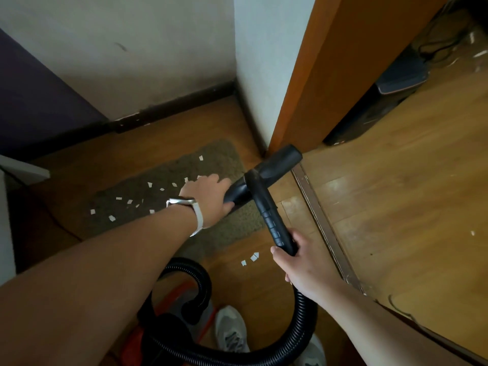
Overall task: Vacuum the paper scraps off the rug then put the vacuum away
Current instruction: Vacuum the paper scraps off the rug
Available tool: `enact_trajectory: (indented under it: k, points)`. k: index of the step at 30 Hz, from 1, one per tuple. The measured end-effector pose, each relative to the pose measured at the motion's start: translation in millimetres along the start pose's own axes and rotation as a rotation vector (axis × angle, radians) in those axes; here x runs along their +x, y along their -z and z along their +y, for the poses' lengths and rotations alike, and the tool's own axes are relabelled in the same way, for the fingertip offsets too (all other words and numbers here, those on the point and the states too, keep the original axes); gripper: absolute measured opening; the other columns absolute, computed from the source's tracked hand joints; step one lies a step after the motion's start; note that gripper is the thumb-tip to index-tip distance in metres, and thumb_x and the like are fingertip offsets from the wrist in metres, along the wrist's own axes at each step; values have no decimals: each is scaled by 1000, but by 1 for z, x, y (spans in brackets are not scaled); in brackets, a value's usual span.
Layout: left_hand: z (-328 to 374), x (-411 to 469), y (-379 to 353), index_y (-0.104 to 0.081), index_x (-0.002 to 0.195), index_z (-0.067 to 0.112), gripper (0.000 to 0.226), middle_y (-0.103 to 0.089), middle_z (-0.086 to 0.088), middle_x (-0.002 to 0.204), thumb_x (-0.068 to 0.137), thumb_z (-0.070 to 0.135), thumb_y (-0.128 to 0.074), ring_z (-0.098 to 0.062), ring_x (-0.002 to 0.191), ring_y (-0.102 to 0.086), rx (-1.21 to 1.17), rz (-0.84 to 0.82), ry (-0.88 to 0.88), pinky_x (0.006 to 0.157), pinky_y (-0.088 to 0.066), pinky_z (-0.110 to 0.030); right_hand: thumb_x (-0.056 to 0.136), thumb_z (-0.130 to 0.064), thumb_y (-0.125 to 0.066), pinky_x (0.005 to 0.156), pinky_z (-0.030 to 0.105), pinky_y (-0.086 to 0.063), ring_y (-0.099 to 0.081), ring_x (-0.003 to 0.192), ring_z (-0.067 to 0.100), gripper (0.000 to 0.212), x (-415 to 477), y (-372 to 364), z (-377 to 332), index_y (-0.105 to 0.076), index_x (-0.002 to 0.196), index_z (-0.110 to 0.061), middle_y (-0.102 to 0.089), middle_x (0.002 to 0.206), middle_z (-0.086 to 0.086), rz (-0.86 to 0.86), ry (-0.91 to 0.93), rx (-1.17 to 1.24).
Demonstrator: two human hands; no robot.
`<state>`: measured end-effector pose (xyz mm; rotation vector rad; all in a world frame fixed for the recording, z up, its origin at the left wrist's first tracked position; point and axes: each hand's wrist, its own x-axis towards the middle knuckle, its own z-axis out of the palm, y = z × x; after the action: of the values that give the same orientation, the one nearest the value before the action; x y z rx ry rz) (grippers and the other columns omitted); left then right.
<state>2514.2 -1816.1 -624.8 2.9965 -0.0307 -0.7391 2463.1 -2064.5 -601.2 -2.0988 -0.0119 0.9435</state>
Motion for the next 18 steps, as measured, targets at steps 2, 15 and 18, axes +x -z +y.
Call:
enact_trajectory:
  k: [2,15,18]
  points:
    - [-4,-5,-11,-44,129,25,47,-54,-3,121,92,53,-47,-27,109,-56,-69,-8,32,78,-47,-40,91,-33,-65,51,41,-55,-59,48,12,11,2,0,2,-55,95,-34,-69,75,12,-17,-15,-18]
    - [3,-68,-90,-54,125,23,41,-55,-1,122,92,46,-50,-25,110,-56,-397,-132,368,89,-49,-39,85,-35,-62,51,37,-56,-58,52,16,15,22,-10,51,-53,97,-33,-59,66,0,-61,-101,-209]
    - [12,-95,-135,-58,115,21,37,-58,-5,119,87,44,-51,-27,107,-57,-378,-311,442,89,-50,-39,83,-36,-64,47,32,-52,-58,51,15,16,24,-9,66,-54,96,-33,-60,66,0,-67,-71,-277]
